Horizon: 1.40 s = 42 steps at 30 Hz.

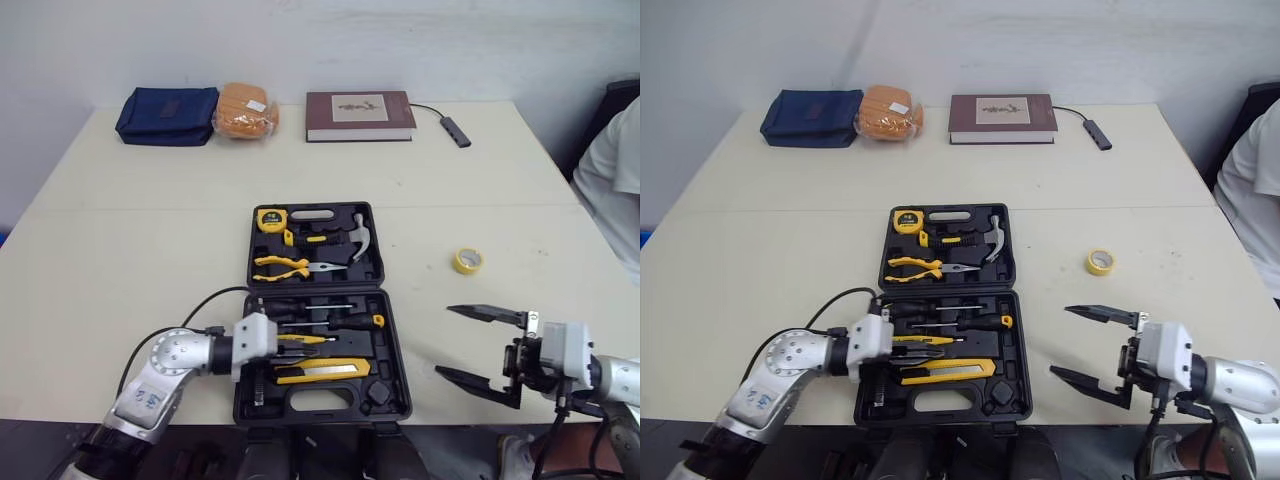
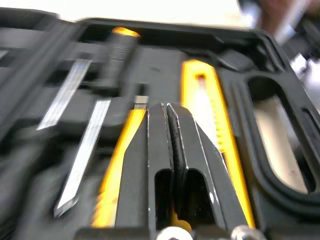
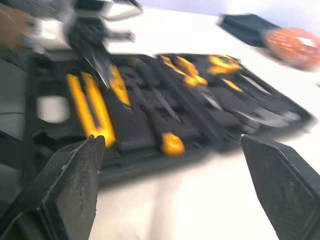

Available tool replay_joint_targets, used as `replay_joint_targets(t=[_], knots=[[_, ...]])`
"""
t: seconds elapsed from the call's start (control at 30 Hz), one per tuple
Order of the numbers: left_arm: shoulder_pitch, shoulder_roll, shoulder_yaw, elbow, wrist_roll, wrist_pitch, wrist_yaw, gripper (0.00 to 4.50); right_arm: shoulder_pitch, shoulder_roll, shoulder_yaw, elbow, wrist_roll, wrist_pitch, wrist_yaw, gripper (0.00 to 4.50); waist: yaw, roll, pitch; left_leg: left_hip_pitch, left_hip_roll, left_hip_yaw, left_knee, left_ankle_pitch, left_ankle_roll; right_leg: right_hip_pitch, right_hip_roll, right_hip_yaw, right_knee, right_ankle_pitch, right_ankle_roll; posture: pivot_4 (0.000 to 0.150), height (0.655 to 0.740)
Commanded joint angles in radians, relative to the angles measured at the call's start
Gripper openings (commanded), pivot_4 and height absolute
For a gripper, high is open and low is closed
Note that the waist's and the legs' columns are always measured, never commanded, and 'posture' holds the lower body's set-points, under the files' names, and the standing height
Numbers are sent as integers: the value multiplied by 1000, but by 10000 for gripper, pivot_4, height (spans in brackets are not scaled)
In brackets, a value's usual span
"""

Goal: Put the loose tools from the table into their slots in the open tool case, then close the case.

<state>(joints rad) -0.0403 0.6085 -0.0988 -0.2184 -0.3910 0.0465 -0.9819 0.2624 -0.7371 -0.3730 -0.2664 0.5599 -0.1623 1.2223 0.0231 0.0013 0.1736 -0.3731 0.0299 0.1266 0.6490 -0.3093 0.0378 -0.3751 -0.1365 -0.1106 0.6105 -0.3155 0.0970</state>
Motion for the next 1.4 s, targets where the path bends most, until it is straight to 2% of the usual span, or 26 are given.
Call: replay_joint_targets(t=[0.03, 0.2, 0.3, 0.43, 0.67, 0.83, 1.0, 1.13, 1.4], knots=[[79, 43, 236, -71, -86, 35, 81, 7618, 13, 17, -149, 97, 11, -90, -24, 45000, -1, -2, 2, 0, 0, 0, 0, 0, 0, 0, 0, 0, 0, 0, 0, 1500, 7400], [216, 44, 510, 57, -71, -15, 174, 28935, 10, 57, -269, 246, -55, -209, -126, 45000, -6, -3, 4, 0, 0, 0, -2, -1, -1, 0, 1, -1, -3, 0, 0, 1500, 7400], [258, 36, 623, 159, -76, -30, 209, 43458, 20, 73, -323, 326, -67, -243, -183, 45000, -5, -4, 5, -1, 0, 1, -2, -3, -3, -1, 1, -1, -4, 0, 0, 1500, 7400], [271, 23, 754, 311, -82, -55, 279, 44333, 28, 86, -395, 477, -98, -299, -274, 45000, -2, -5, 5, -1, 0, 0, -2, -5, -5, -2, 0, -1, -5, 0, 0, 1500, 7400], [258, -13, 869, 432, -93, -72, 400, 44333, 64, 99, -471, 626, -118, -333, -421, 45000, -4, -5, 5, -1, 0, 1, -6, -6, -6, -3, 0, 0, -7, 0, -1, 1500, 7400], [245, -33, 837, 389, -98, -54, 402, 44333, 67, 101, -459, 615, -103, -315, -464, 45000, -8, -5, 5, -1, 0, 1, -8, -6, -7, -3, 0, 0, -8, -1, -1, 1500, 7400], [189, -33, 775, 314, -121, -15, 373, 44333, 9, 76, -381, 529, -109, -245, -474, 45000, -19, -5, 5, 0, 1, 1, -8, -5, -8, -3, 0, 0, -7, 0, -1, 1500, 7400], [160, -25, 702, 212, -139, 28, 329, 44333, -53, 36, -298, 434, -90, -131, -447, 45000, -30, -3, 5, 0, 0, 2, -7, -5, -8, -2, 0, 1, -6, 0, 0, 1500, 7400], [89, 31, 519, -81, -241, 210, 219, 44333, -263, -194, -40, 188, -115, 387, -449, 45000, -28, -3, 6, -1, 1, 3, -5, -2, -12, -3, 0, 1, -4, 0, 0, 1500, 7400]])
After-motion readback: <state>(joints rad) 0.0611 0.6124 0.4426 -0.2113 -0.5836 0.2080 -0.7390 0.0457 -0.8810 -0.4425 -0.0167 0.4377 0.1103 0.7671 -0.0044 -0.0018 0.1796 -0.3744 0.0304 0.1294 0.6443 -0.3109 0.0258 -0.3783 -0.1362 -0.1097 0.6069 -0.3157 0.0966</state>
